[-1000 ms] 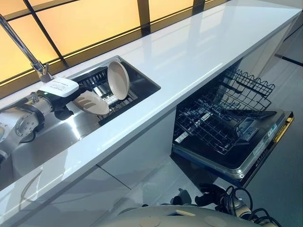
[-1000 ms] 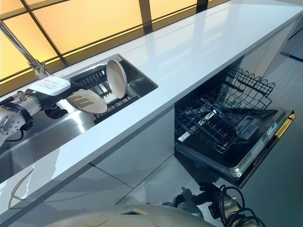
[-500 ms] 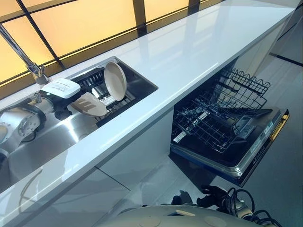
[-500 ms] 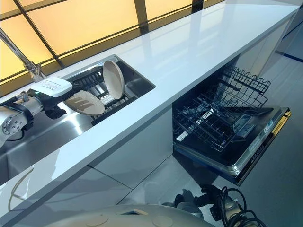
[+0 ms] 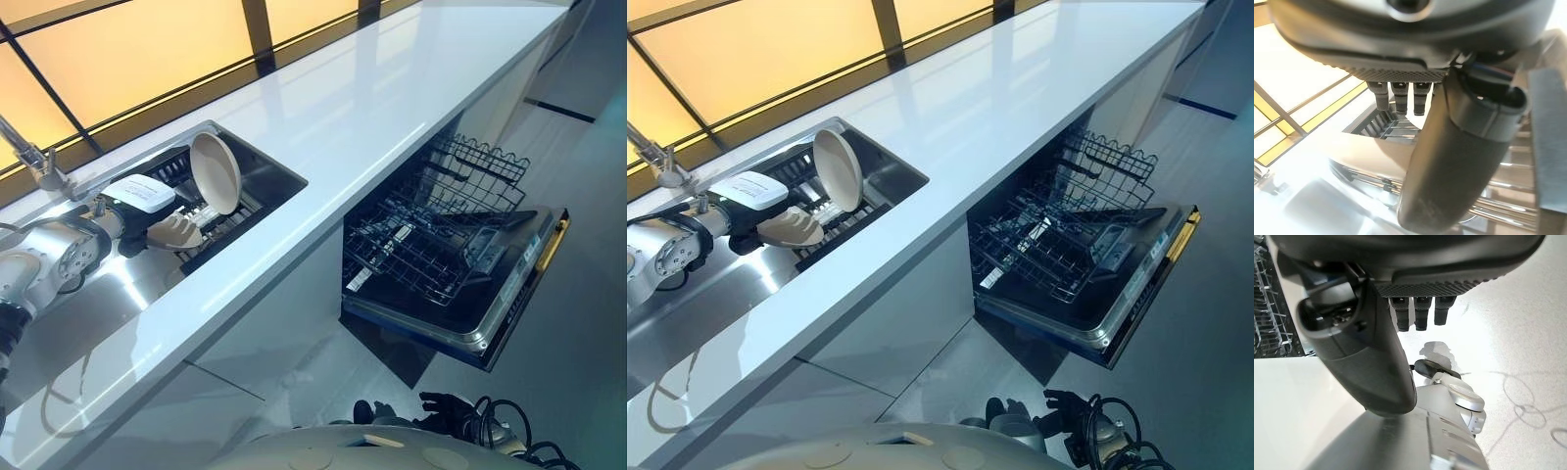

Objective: Pick up plates and place into dishwasher.

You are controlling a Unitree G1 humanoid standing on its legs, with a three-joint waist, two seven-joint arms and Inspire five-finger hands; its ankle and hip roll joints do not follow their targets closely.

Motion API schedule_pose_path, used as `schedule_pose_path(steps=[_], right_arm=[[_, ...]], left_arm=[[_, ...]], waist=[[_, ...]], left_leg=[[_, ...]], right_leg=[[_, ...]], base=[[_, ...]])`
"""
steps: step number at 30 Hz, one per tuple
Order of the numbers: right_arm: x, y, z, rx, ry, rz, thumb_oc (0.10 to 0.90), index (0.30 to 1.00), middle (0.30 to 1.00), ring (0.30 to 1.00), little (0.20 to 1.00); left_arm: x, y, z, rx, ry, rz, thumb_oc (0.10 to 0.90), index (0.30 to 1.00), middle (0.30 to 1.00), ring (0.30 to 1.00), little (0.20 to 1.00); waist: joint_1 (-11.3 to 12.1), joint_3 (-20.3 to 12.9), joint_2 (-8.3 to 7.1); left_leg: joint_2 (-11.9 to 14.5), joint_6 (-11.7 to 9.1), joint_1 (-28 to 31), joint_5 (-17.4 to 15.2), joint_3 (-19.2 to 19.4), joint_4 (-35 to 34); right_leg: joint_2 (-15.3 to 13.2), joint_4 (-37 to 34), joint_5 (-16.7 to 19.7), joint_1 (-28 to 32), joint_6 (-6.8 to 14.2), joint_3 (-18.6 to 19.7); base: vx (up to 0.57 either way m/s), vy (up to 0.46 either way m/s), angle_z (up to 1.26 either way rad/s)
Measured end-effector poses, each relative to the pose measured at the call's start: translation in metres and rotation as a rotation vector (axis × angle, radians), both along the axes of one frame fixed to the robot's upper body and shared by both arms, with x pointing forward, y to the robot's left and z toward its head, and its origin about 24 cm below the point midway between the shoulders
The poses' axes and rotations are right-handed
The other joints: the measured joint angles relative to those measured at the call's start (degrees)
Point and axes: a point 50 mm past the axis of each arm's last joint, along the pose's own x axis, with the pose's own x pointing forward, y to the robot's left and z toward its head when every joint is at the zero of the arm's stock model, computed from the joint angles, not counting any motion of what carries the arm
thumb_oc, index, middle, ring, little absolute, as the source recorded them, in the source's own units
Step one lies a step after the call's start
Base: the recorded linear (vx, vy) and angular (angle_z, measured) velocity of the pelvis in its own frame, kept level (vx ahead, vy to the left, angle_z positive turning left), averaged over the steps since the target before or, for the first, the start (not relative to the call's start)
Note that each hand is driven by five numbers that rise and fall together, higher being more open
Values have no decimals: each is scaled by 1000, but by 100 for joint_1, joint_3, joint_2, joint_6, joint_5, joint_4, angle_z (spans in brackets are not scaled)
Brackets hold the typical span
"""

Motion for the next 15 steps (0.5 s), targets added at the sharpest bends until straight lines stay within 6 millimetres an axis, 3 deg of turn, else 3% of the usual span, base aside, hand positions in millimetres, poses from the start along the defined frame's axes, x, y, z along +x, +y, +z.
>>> schedule_pose_path(steps=[1, 2, 3, 9, 15], right_arm=[[0, 0, 0, 0, 2, 0, 800, 900, 900, 900, 900], [-1, 0, 0, 1, 3, 0, 800, 900, 900, 900, 900], [-1, 0, 0, 2, 3, 1, 800, 900, 900, 900, 900], [-3, -2, 0, 13, 10, -5, 800, 900, 900, 900, 900], [1, -3, 1, 22, -4, -27, 800, 900, 900, 900, 900]], left_arm=[[1, 2, -3, 15, 2, 23, 353, 516, 516, 516, 453], [3, 5, -7, 22, 1, 49, 160, 352, 352, 352, 260], [3, 8, -10, 27, 3, 69, 100, 300, 300, 300, 200], [6, 19, -29, 108, -8, 193, 100, 300, 300, 300, 200], [19, 13, -19, 148, -77, 198, 100, 300, 300, 300, 200]], waist=[[-35, 1, 1], [-51, 2, 3], [-52, 3, 4], [-122, 36, 20], [-196, 86, 42]], left_leg=[[0, 0, -1, -1, 8, 0], [0, -1, 1, -3, 23, 0], [2, -2, 1, -5, 53, 0], [-1, 1, 6, -19, 133, -1], [-4, 4, 2, -22, 134, -1]], right_leg=[[2, 0, 2, -6, 2, 11], [4, 0, 6, -13, 0, 27], [8, 0, 14, -24, 0, 50], [18, 0, 39, -50, 8, 134], [17, 0, 45, -53, 12, 145]], base=[[38, -1, -9], [38, -5, -9], [34, -9, -16], [8, 1, -6], [0, 0, -1]])
